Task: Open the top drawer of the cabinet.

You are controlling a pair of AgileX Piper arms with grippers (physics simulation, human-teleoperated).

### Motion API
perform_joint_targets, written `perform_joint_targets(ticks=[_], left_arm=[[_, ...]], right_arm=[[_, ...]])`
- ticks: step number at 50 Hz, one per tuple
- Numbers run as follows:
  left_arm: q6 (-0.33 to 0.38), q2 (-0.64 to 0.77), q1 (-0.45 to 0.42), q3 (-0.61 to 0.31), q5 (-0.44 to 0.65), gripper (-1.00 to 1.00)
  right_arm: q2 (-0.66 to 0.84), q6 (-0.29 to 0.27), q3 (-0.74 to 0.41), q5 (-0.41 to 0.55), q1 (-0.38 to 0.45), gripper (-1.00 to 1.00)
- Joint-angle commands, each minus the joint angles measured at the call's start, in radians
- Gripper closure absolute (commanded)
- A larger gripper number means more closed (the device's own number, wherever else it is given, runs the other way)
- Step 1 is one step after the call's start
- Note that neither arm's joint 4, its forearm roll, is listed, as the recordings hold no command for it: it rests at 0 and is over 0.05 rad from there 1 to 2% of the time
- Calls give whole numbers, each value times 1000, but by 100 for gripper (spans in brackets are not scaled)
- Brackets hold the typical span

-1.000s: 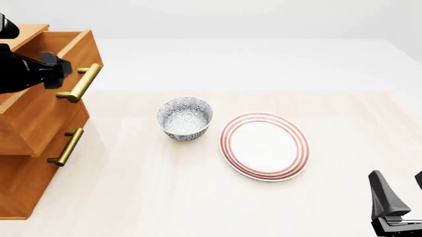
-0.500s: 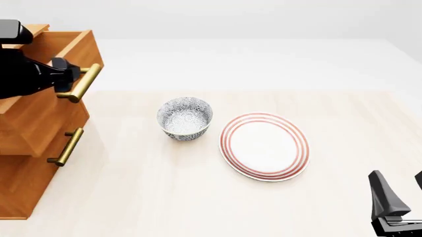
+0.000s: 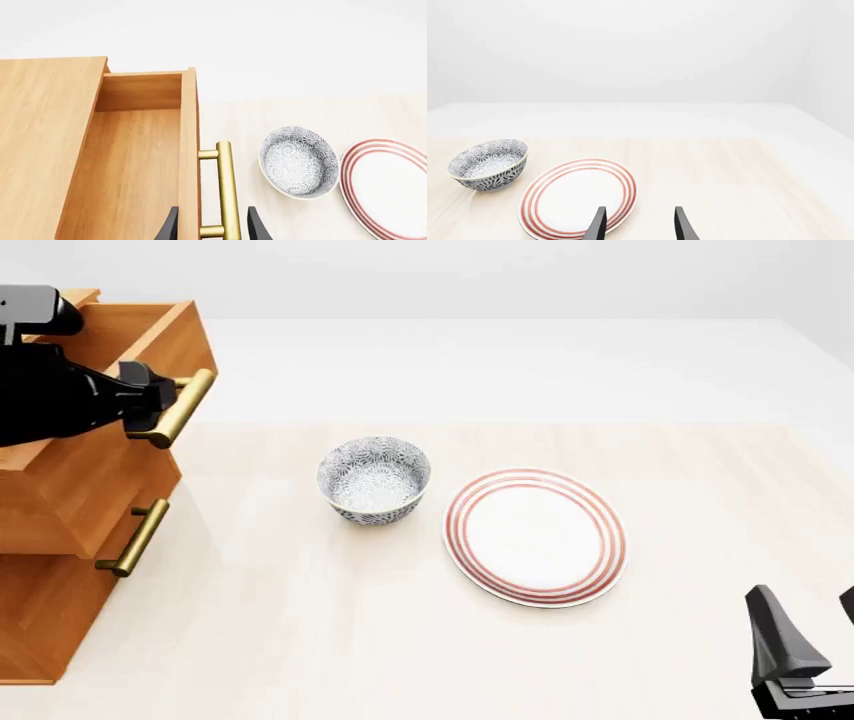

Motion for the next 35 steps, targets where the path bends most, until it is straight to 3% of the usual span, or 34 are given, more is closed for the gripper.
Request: perform_joint_targets(ticks=[1,35], left_arm=[[0,4,-26,2,4,-100],[7,32,-146,-26,9,-100]], right_arm=[[-2,0,0,2,0,-100],[-2,0,0,2,0,-100]])
